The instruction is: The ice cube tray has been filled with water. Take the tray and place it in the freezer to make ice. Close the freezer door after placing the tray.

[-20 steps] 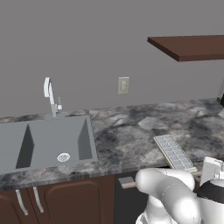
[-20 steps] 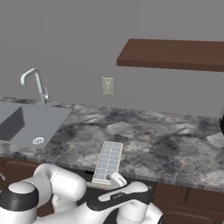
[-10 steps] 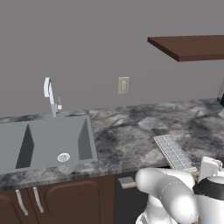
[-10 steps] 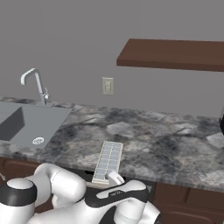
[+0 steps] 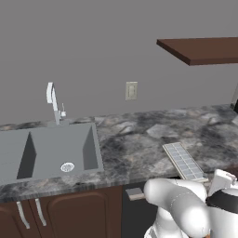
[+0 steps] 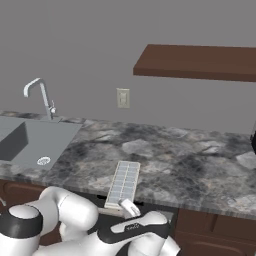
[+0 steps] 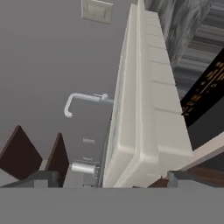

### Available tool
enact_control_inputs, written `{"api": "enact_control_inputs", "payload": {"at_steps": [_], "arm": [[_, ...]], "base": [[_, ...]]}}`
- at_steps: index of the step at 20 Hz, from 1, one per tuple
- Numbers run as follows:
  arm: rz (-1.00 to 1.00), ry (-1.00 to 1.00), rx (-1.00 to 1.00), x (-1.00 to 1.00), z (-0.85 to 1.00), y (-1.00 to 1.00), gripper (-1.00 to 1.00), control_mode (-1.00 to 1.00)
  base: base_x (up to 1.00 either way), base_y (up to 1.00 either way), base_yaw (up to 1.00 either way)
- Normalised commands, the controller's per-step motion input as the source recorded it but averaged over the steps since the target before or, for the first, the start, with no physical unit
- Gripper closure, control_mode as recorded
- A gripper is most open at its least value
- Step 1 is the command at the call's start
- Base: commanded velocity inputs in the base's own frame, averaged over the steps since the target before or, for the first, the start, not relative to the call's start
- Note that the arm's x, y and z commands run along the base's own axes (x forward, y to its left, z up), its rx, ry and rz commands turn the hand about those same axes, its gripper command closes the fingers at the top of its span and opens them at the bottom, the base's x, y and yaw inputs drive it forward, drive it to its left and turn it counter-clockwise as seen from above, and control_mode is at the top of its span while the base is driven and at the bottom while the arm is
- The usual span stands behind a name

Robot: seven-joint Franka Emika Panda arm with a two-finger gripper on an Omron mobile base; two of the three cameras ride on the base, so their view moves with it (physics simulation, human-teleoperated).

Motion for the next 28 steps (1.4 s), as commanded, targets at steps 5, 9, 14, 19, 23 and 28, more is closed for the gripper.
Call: {"api": "enact_control_inputs", "payload": {"at_steps": [5, 9, 14, 19, 23, 28], "arm": [[0.00, -0.15, 0.00, 0.00, 0.00, 0.00, -1.00, -1.00], [0.00, -0.06, 0.00, 0.00, 0.00, 0.00, -1.00, -1.00], [0.00, 0.03, 0.00, 0.00, 0.00, 0.00, -1.00, -1.00], [0.00, 0.12, 0.00, 0.00, 0.00, -0.01, -1.00, -1.00], [0.00, 0.14, 0.00, 0.00, -0.01, -0.01, -1.00, -1.00], [0.00, 0.06, 0.00, 0.00, 0.00, 0.00, -1.00, -1.00]], "base": [[0.00, 0.00, 0.00], [0.00, 0.00, 0.00], [0.00, 0.00, 0.00], [0.00, 0.00, 0.00], [0.00, 0.00, 0.00], [0.00, 0.00, 0.00]]}}
